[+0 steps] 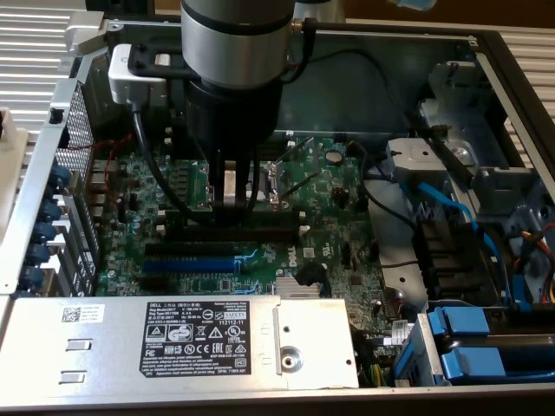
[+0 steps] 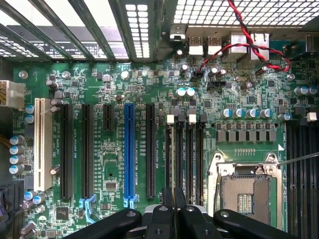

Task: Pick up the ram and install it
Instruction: 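Insert the ram into the slot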

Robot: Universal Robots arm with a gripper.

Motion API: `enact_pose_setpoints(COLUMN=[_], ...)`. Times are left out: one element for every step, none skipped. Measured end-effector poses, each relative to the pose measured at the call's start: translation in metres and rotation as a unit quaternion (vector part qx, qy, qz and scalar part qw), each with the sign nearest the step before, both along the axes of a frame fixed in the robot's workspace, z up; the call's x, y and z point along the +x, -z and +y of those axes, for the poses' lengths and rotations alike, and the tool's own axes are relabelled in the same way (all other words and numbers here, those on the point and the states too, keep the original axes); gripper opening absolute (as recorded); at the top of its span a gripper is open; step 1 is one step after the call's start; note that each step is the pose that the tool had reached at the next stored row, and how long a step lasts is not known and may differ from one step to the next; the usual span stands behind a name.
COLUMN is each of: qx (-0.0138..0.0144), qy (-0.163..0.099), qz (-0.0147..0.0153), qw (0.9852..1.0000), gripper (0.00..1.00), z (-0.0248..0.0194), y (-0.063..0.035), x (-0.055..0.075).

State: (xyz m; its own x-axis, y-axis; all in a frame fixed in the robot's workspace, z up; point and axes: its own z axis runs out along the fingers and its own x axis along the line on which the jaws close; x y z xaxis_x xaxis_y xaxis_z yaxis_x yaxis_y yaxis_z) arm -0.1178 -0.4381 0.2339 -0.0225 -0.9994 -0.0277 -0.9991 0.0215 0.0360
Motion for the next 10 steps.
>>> enact_pose_setpoints(qx=[0.0000,0.0000,0.0000,0.0000,0.0000,0.0000,0.0000,0.0000,0.0000,-0.0001], qy=[0.000,0.000,0.000,0.000,0.000,0.002,0.003,0.003,0.003,0.003], qz=[0.0000,0.0000,0.0000,0.0000,0.0000,0.0000,0.0000,0.0000,0.0000,0.0000], qw=[1.0000,1.0000,1.0000,1.0000,1.0000,1.0000,1.0000,1.0000,1.0000,1.0000], gripper=[0.12,0.12,0.12,0.12,0.12,0.12,0.12,0.12,0.12,0.12], z=[0.0000,0.0000,0.0000,0.0000,0.0000,0.0000,-0.0001,-0.0001,-0.0001,-0.0001], y=[0.0000,0.0000,0.0000,0.0000,0.0000,0.0000,0.0000,0.0000,0.0000,0.0000], x=[0.0000,0.0000,0.0000,0.0000,0.0000,-0.0001,-0.0001,-0.0001,-0.0001,-0.0001])
